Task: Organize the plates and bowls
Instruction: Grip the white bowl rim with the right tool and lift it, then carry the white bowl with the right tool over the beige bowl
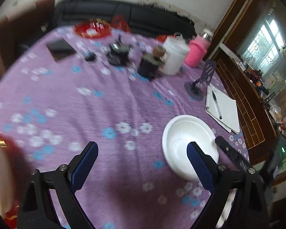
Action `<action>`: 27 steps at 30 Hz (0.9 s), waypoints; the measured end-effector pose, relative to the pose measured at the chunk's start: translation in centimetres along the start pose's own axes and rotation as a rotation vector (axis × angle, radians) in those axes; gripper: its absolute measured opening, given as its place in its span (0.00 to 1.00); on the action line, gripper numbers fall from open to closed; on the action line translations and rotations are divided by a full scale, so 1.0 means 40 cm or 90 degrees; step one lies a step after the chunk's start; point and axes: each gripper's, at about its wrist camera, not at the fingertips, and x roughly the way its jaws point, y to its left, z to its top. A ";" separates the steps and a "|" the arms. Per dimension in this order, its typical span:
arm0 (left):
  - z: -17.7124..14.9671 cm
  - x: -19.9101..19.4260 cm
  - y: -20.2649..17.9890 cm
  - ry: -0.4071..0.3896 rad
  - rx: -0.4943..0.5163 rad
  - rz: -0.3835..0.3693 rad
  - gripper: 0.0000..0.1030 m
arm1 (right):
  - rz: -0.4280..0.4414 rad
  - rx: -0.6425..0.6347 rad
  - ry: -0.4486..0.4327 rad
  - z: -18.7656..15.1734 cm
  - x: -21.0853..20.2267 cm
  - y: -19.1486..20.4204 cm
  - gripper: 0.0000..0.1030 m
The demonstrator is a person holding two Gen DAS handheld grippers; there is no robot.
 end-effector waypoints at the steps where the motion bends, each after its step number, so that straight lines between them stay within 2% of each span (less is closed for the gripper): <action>1: 0.007 0.034 -0.009 0.012 -0.006 -0.011 0.91 | 0.004 0.001 0.006 -0.001 0.006 -0.001 0.38; 6: 0.022 0.149 -0.061 0.040 0.024 -0.008 0.90 | 0.014 0.007 0.049 -0.015 0.048 -0.004 0.38; 8: 0.023 0.184 -0.074 0.055 0.037 0.001 0.80 | 0.019 0.011 0.062 -0.018 0.061 -0.008 0.38; 9: 0.023 0.200 -0.077 0.066 0.041 -0.001 0.64 | 0.020 0.013 0.065 -0.020 0.064 -0.008 0.38; 10: 0.020 0.223 -0.081 0.086 0.043 -0.009 0.40 | 0.018 0.010 0.065 -0.021 0.065 -0.007 0.38; 11: 0.018 0.240 -0.080 0.100 0.043 -0.013 0.30 | 0.016 0.008 0.066 -0.021 0.067 -0.005 0.38; 12: 0.015 0.249 -0.082 0.105 0.044 -0.017 0.25 | 0.017 0.005 0.065 -0.022 0.067 -0.003 0.38; 13: 0.012 0.246 -0.089 0.090 0.053 -0.011 0.24 | 0.017 0.004 0.066 -0.024 0.068 -0.001 0.37; 14: 0.009 0.248 -0.099 0.093 0.064 -0.010 0.22 | 0.019 0.001 0.067 -0.025 0.070 0.001 0.30; 15: 0.005 0.251 -0.104 0.099 0.067 -0.016 0.15 | 0.021 -0.001 0.069 -0.026 0.072 0.003 0.21; 22: -0.020 0.214 -0.106 0.092 0.071 -0.005 0.13 | 0.028 -0.007 0.039 -0.033 0.053 0.014 0.14; 27: -0.046 0.118 -0.066 0.060 0.065 0.026 0.13 | 0.076 -0.040 0.032 -0.057 0.036 0.065 0.14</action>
